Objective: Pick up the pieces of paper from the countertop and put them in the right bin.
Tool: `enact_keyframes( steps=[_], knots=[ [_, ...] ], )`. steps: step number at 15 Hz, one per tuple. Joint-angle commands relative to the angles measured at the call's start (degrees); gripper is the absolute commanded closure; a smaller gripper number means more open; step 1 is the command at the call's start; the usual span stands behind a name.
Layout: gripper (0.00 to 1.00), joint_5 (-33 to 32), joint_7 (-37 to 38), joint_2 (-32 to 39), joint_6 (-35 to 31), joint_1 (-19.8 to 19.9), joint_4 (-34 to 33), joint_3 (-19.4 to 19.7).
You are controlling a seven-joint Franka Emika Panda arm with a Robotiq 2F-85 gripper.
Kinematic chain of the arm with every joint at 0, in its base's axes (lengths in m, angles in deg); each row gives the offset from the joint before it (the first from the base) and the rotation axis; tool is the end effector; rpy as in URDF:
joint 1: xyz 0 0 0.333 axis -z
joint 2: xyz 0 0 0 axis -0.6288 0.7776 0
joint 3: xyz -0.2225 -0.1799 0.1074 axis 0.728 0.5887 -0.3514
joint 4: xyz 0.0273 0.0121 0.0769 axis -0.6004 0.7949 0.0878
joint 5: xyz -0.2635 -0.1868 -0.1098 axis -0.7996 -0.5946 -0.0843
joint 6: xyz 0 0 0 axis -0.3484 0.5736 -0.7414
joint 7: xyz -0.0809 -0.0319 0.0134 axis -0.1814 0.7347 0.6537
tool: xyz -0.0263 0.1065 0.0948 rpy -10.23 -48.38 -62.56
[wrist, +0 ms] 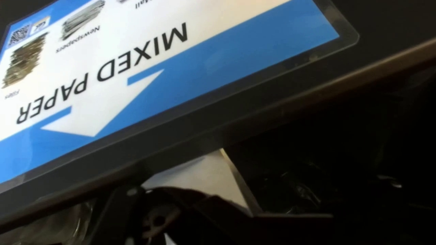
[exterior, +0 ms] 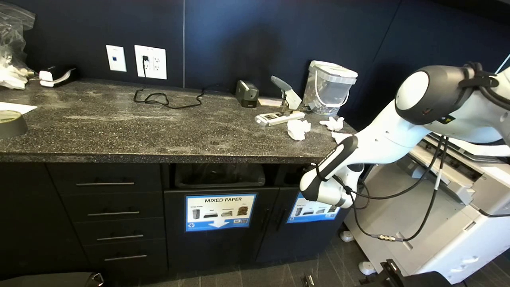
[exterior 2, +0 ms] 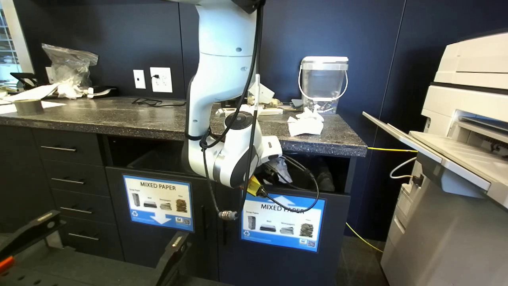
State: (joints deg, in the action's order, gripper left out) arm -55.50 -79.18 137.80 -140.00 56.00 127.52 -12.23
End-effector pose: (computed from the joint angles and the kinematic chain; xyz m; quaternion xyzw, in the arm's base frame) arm 0.6031 -0.1117 0.0042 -0.9214 0.1834 -0.3406 0.0371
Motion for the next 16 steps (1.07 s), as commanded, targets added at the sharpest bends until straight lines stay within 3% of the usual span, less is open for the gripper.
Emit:
enact_keyframes(
  steps=[1,9,16],
  knots=[
    [0.00,-1.71,-0.63,0.27,-1.52,-0.48,-2.22,0.46],
    [0.00,-21.86,-3.37,-2.21,-10.14,5.40,3.08,-0.33],
    [0.00,-29.75,-2.63,-7.00,-13.05,5.79,8.29,2.11]
  ],
)
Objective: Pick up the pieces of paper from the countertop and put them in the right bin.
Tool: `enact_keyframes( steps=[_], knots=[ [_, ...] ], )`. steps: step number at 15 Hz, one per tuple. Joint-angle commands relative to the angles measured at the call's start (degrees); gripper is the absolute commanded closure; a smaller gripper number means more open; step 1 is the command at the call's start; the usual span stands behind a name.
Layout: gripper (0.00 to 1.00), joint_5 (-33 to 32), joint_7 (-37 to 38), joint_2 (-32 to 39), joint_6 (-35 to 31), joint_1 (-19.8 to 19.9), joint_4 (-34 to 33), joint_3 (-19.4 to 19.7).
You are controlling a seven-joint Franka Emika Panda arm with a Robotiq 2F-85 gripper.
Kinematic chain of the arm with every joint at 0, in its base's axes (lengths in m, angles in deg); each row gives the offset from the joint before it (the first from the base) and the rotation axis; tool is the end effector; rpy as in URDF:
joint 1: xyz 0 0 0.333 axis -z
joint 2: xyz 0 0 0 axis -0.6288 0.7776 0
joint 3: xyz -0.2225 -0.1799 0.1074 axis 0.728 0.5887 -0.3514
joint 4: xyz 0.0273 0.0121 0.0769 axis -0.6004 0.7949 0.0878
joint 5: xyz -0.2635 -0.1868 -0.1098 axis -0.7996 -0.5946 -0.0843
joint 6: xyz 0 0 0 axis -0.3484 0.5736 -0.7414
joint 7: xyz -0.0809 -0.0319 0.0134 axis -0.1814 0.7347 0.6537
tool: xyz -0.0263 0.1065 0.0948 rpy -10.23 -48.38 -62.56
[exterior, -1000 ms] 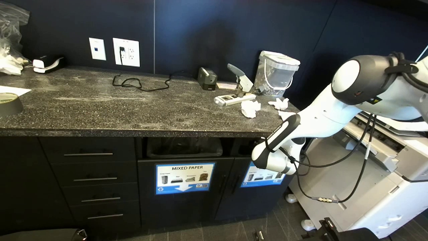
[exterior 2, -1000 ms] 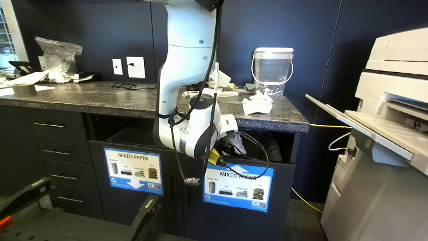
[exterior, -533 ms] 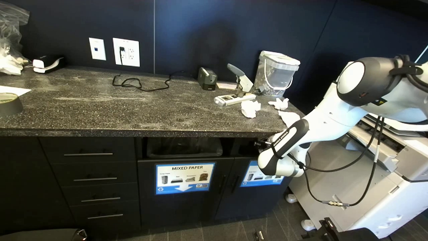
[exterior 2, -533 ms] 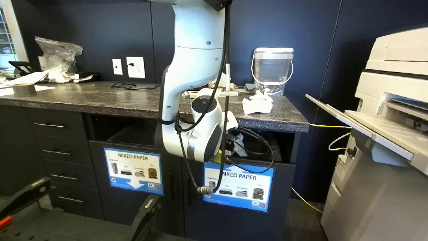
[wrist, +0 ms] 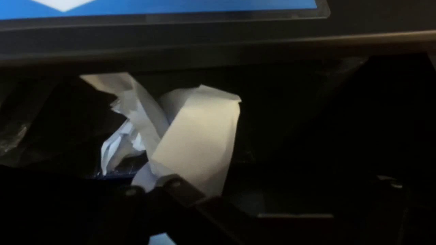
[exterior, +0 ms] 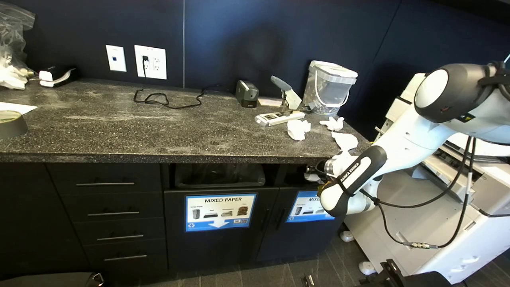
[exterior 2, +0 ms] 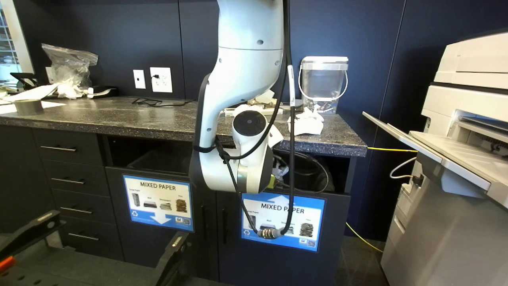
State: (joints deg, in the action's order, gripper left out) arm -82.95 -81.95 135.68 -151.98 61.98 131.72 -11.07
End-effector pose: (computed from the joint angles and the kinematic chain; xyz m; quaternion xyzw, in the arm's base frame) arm 0.5850 -0.1064 0.0420 -0.9027 -0.0238 -0.4256 0.0590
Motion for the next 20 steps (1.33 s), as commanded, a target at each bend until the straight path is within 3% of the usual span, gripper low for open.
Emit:
enact_keyframes(
  steps=[1,9,11,15,17,20],
  knots=[
    [0.00,-2.48,0.09,-6.06,-1.15,-0.27,5.13,1.26],
    [0.00,2.81,-3.56,-10.69,1.15,-3.96,11.67,4.83],
    [0.00,8.16,-4.36,-10.59,1.92,-6.30,11.18,5.82],
    [0.00,27.15,-7.91,-9.39,2.89,-16.11,9.77,10.37],
    [0.00,33.29,-9.13,-9.29,4.44,-19.98,9.46,12.24],
    [0.00,27.33,-8.09,-11.02,6.52,-17.85,10.34,9.50]
  ],
)
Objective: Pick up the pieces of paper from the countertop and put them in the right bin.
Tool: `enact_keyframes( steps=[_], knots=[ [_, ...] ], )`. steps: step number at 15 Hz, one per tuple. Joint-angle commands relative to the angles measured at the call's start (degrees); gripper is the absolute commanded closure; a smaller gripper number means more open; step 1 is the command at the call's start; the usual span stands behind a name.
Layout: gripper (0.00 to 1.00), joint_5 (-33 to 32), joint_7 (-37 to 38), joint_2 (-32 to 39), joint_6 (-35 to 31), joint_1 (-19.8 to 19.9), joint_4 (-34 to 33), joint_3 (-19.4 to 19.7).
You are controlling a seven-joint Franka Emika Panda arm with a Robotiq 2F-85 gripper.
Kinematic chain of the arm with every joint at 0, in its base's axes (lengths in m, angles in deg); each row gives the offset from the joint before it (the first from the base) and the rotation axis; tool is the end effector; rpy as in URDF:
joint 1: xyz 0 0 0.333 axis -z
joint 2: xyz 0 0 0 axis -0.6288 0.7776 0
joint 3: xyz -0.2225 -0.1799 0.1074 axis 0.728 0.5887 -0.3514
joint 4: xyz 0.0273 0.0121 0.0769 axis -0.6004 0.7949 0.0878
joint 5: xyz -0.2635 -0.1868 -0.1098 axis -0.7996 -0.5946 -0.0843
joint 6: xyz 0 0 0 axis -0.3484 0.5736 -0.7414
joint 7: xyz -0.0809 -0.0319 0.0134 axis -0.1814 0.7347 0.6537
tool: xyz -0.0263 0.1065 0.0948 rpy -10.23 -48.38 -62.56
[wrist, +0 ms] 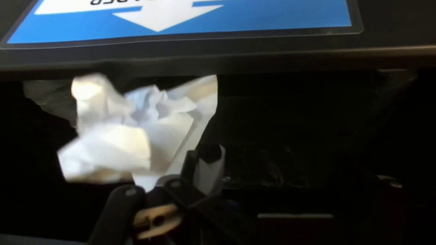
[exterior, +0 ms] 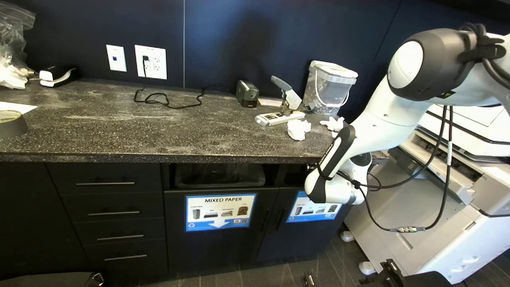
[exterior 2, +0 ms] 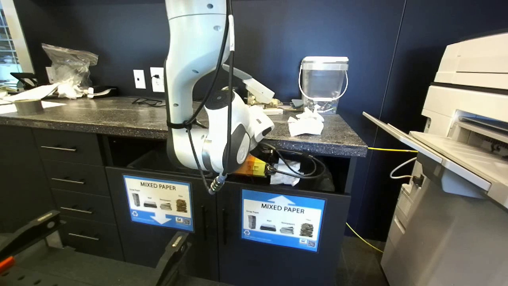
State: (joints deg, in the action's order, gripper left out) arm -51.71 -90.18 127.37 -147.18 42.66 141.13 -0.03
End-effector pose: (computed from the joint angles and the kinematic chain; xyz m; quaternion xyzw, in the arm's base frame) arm 0.5792 -0.0919 0.0628 0.9277 -0.0277 0.3656 0.0700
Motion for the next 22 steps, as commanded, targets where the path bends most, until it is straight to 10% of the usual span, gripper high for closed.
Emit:
enact_keyframes(
  steps=[1,13,18,22],
  knots=[
    [0.00,-8.69,0.90,-3.54,1.31,4.14,1.63,-3.69],
    [0.00,-22.23,0.23,-16.46,9.05,11.79,13.57,-6.15],
    [0.00,-39.97,3.33,-25.15,33.23,30.95,16.30,-23.35],
    [0.00,-31.28,-5.25,-27.45,53.53,45.93,11.49,-40.98]
  ],
)
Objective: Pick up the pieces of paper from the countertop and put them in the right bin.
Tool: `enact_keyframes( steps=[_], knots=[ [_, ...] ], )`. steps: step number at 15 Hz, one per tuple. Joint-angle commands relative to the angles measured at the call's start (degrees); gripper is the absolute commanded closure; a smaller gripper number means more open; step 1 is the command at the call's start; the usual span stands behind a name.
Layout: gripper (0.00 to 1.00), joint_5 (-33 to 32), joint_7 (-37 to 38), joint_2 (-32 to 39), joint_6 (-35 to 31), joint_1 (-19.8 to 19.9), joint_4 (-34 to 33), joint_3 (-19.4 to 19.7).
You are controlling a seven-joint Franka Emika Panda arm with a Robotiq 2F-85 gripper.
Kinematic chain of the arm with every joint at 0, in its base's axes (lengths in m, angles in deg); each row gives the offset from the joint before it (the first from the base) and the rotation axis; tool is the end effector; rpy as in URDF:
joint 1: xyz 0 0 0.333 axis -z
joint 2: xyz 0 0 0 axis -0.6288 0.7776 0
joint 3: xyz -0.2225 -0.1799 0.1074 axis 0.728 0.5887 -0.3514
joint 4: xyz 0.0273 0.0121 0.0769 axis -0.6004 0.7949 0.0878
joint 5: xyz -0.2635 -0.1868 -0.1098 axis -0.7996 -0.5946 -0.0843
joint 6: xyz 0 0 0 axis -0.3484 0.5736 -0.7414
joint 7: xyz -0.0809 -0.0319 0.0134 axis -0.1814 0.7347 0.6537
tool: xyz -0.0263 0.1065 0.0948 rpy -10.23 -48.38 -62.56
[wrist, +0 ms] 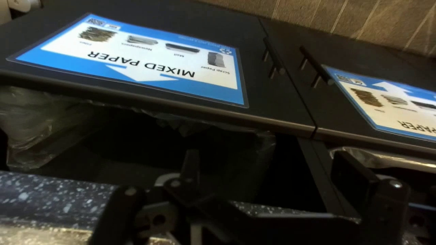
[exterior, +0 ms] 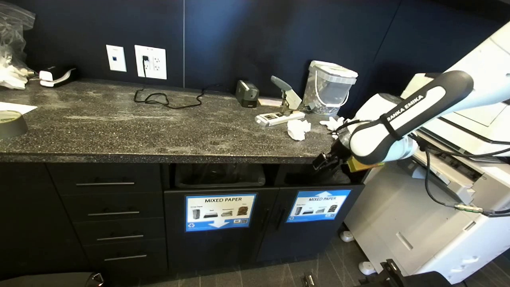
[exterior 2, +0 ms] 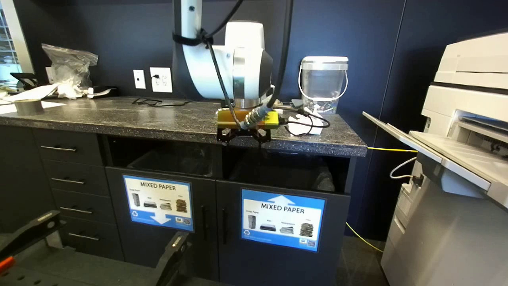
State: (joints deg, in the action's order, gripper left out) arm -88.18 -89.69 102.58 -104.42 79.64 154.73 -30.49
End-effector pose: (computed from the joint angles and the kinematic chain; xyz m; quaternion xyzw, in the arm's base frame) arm 0.5250 -0.0950 0.1633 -0.9782 -0.1348 -0.1575 0.0139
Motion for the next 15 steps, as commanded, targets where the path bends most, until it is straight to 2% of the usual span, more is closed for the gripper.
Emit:
enact_keyframes(
  steps=[1,2,3,4,7,10,12,15],
  knots=[
    [0.00,7.47,-6.73,-3.16,14.05,10.02,-4.22,-12.36],
    [0.00,8.88,-6.97,-3.45,16.65,10.60,-6.14,-13.67],
    [0.00,17.39,-11.87,-5.88,16.57,4.64,-7.75,-8.64],
    [0.00,21.07,-13.40,-6.30,17.14,2.76,-9.69,-7.10],
    [0.00,27.94,-14.88,-5.85,17.09,-6.45,-15.57,0.91],
    [0.00,30.93,-13.79,-3.42,17.10,-16.67,-21.06,9.13],
    [0.00,32.43,-13.22,-1.61,17.58,-21.57,-24.24,13.00],
    [0.00,33.49,-11.89,1.36,18.34,-26.75,-28.70,16.82]
  ],
)
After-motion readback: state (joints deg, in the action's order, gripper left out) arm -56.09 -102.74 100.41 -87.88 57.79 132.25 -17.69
